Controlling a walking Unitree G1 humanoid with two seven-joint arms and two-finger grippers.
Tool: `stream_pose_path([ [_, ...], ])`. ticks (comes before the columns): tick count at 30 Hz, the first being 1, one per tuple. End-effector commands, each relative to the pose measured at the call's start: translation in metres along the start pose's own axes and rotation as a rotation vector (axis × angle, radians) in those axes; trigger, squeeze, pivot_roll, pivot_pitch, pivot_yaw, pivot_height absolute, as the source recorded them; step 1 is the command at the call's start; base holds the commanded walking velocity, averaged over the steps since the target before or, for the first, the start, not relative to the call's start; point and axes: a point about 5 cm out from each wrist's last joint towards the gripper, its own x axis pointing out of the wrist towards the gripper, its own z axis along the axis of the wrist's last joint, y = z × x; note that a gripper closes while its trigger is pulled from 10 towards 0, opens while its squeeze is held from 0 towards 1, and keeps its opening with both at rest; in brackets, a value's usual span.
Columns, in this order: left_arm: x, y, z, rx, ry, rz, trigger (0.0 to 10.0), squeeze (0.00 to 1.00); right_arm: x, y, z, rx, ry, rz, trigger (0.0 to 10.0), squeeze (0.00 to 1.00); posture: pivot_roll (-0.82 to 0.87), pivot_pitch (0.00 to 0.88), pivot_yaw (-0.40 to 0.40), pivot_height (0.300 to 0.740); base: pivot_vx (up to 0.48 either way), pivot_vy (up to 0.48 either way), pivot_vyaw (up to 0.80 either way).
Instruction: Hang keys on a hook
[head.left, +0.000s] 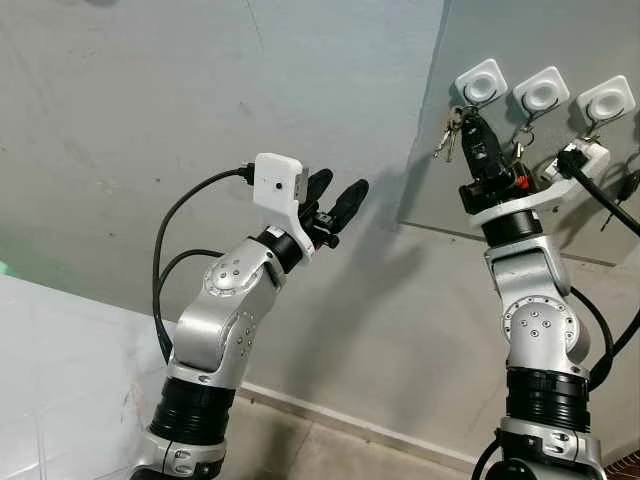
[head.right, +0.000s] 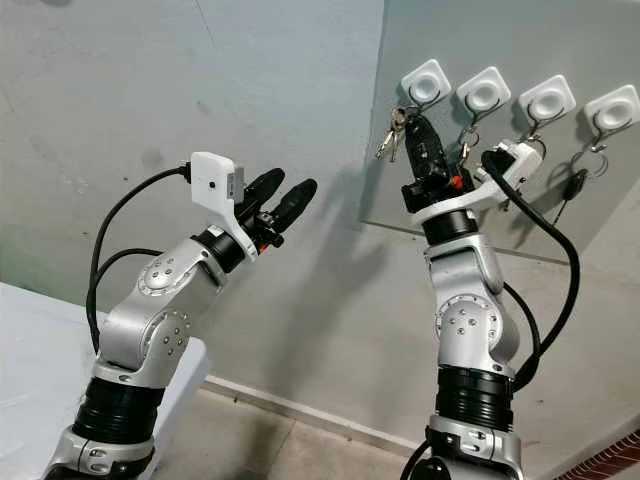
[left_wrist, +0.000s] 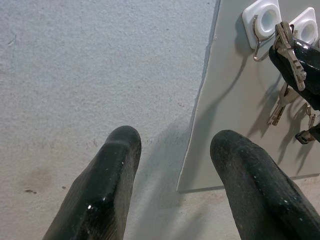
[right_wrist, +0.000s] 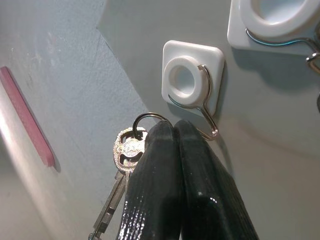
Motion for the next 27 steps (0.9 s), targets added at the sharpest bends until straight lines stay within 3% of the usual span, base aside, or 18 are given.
stream_pose_path([
  [1, 0.002, -0.003, 0.007, 0.007, -0.019, -0.018, 10.0, 0.0, 0.002, 0.004, 0.007, -0.005, -0.024, 0.017, 10.0, 0.0, -0.01, 0.04, 0.022, 0.74, 0.0, 0.0, 0.0],
  [22, -0.001, -0.002, 0.006, 0.007, -0.019, -0.01, 10.0, 0.0, 0.006, -0.008, -0.001, 0.043, 0.049, -0.142, 10.0, 0.0, -0.01, 0.04, 0.016, 0.74, 0.0, 0.0, 0.0],
  [27, 0.0, -0.002, 0.007, 0.006, -0.018, -0.008, 10.0, 0.0, 0.002, -0.005, -0.001, 0.023, 0.02, -0.086, 10.0, 0.0, -0.01, 0.045, 0.017, 0.74, 0.0, 0.0, 0.0],
])
